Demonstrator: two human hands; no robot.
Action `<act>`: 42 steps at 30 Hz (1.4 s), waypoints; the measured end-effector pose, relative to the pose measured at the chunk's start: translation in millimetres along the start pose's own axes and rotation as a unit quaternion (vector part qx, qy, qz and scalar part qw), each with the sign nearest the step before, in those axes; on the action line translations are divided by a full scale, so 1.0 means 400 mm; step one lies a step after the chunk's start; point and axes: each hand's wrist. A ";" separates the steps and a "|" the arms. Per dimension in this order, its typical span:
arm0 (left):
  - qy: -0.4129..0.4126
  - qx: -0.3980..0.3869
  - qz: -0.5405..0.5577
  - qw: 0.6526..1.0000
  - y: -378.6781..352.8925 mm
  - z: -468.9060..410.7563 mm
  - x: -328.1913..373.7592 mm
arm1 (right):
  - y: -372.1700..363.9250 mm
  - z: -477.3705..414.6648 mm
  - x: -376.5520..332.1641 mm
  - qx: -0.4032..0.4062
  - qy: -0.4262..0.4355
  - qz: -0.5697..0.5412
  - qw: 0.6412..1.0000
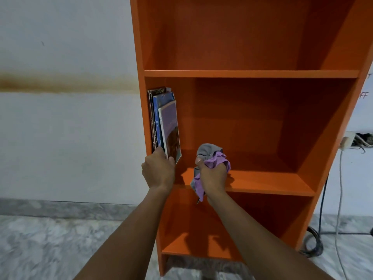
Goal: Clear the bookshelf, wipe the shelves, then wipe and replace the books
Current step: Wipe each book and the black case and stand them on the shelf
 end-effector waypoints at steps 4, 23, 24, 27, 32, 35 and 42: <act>0.015 0.010 -0.006 1.000 0.005 -0.002 0.000 | 0.007 0.013 -0.003 -0.015 -0.006 0.016 1.000; 0.072 -0.218 0.047 0.972 -0.008 0.506 -0.091 | 0.373 0.304 0.126 -0.053 -0.142 0.036 0.988; 0.073 -0.287 0.054 0.954 -0.022 0.575 -0.109 | 0.419 0.329 0.160 -0.057 -0.158 0.076 0.983; 0.124 -0.461 0.039 0.878 -0.069 0.781 -0.148 | 0.557 0.396 0.306 -0.074 -0.192 0.168 0.964; 0.165 -0.580 -0.067 0.795 -0.185 1.021 -0.212 | 0.718 0.473 0.475 -0.057 -0.197 0.285 0.936; 0.210 -0.578 -0.095 0.783 -0.207 1.068 -0.217 | 0.774 0.508 0.573 -0.039 -0.188 0.336 0.922; 0.345 -0.527 -0.029 0.776 -0.249 1.085 -0.249 | 0.831 0.670 0.739 -0.131 -0.070 0.441 0.885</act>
Point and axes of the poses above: each hand's wrist, its own z-axis away from the middle knuckle, its own y-axis out of the back of the hand, x = y × z, and after that the axes turned 2 degrees about -y, right-handed
